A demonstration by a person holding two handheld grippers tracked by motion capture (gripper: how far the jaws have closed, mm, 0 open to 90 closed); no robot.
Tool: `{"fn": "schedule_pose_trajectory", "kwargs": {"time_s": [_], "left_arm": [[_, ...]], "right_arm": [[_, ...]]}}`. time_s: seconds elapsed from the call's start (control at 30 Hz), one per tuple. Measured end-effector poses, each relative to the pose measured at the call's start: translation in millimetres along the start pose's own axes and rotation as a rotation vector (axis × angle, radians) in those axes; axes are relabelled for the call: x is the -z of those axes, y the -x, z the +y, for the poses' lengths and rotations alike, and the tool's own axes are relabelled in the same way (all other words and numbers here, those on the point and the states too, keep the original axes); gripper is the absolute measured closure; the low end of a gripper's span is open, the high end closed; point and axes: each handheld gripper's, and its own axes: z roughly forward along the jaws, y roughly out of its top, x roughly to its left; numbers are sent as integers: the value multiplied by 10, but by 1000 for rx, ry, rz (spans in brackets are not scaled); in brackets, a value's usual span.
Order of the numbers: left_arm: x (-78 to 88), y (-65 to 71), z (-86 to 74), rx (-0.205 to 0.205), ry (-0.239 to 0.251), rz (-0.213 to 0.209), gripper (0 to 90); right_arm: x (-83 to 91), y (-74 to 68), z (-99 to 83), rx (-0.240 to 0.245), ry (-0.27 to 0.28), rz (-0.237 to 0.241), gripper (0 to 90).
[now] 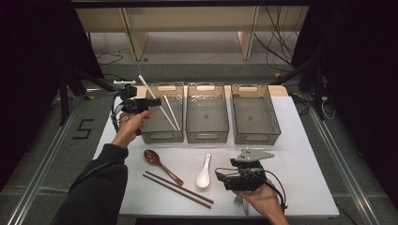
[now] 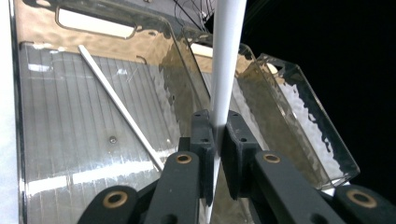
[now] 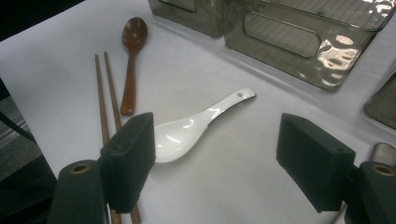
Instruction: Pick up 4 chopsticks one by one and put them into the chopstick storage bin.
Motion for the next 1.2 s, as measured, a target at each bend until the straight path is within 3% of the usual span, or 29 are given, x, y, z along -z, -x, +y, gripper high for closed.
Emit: {"fn": "schedule_pose_trajectory", "kwargs": {"time_s": [0.53,0.97,1.2], "left_arm": [[-144,-18,-85,15,-36,11,824],[-236,-39,-126,25,-84,52,820],[-239,-34,-112,22,-90,82,751]], "right_arm": [[6,7,-1,-2,2,1,292],[8,9,-1,-3,2,2,292],[10,14,-2,-5,0,4,297]]}}
